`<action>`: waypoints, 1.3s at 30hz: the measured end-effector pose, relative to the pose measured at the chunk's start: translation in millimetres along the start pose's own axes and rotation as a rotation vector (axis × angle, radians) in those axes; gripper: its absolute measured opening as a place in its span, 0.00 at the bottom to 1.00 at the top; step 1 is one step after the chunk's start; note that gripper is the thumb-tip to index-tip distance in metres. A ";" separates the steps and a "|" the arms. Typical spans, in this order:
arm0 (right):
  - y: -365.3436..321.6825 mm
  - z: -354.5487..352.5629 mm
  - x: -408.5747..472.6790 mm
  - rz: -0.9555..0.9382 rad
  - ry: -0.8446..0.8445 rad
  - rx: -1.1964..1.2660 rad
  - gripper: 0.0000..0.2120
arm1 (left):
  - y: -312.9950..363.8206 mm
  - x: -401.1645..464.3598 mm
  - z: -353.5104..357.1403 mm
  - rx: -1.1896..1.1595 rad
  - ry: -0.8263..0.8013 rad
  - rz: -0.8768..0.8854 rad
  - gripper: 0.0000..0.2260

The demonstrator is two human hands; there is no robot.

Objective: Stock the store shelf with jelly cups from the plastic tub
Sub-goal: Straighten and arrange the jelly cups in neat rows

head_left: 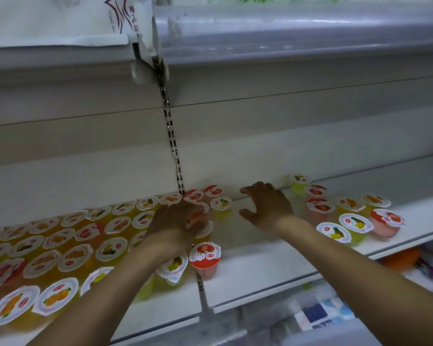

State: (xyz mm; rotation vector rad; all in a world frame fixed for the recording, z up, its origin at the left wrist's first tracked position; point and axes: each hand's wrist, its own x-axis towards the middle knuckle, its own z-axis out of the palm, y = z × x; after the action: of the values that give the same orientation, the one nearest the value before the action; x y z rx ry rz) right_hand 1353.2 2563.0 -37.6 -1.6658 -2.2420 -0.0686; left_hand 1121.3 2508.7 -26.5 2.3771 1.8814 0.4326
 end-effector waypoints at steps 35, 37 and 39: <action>-45.6 7.2 -18.5 -0.014 -0.140 0.117 0.21 | 24.5 -24.6 6.1 0.073 -0.069 -0.025 0.17; -46.3 7.4 -18.6 -0.027 -0.147 0.101 0.22 | 21.8 -23.9 8.7 0.077 -0.071 -0.026 0.20; -47.9 7.5 -19.7 -0.039 -0.162 0.081 0.22 | 21.5 -23.7 9.9 0.097 -0.062 -0.026 0.21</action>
State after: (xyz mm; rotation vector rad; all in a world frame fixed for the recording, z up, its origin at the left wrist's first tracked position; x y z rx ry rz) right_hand 1311.4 2531.9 -42.7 -1.6376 -2.3618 0.1516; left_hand 1139.3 2481.8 -34.9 2.3927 1.9468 0.2685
